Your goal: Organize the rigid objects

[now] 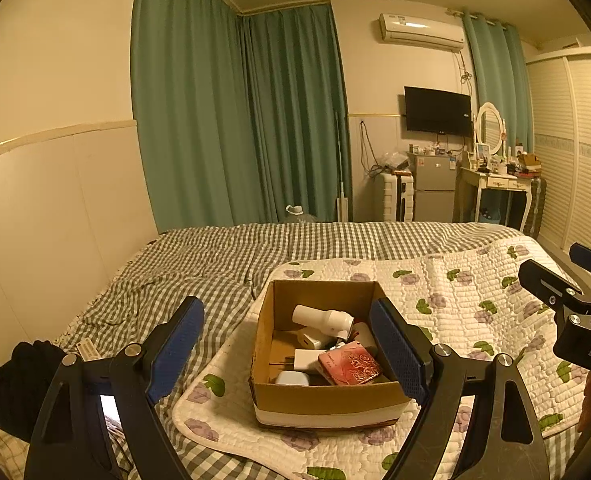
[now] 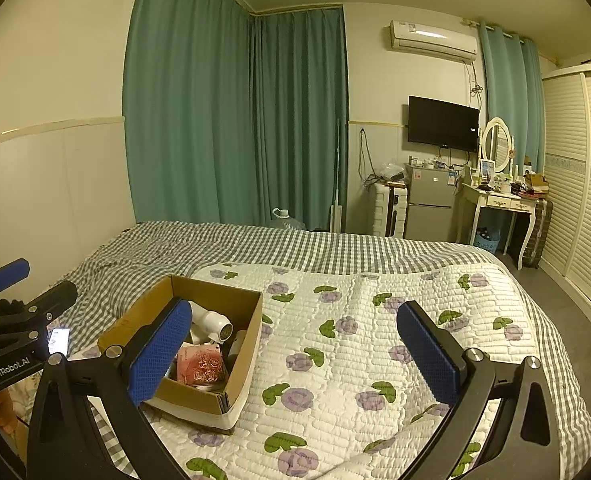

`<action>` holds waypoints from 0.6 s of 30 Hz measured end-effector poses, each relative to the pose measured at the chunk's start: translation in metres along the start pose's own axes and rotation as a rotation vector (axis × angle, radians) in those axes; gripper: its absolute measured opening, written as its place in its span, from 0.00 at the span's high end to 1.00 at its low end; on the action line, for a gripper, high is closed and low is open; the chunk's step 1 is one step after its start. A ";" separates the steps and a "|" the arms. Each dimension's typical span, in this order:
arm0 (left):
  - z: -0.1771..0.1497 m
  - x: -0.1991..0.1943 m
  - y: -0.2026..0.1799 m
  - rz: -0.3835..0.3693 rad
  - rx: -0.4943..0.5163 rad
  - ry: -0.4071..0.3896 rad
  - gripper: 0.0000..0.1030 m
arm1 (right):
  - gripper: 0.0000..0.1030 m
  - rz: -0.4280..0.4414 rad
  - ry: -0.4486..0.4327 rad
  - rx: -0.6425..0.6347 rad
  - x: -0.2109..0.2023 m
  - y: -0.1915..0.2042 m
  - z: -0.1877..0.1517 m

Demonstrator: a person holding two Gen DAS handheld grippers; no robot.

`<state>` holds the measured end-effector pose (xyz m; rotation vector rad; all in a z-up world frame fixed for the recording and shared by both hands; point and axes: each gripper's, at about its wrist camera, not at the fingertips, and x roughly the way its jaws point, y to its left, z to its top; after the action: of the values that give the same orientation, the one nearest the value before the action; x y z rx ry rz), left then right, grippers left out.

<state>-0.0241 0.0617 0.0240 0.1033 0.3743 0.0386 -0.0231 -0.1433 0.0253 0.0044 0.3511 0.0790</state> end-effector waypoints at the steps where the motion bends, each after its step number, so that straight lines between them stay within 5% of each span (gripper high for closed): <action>1: 0.000 0.000 0.000 0.000 0.000 0.000 0.14 | 0.00 0.000 0.001 0.000 0.000 0.000 0.000; 18: -0.001 0.001 -0.003 -0.002 0.013 0.008 0.14 | 0.00 0.003 0.012 -0.002 0.001 0.000 -0.004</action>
<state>-0.0238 0.0593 0.0226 0.1154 0.3830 0.0351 -0.0232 -0.1435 0.0213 0.0026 0.3626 0.0824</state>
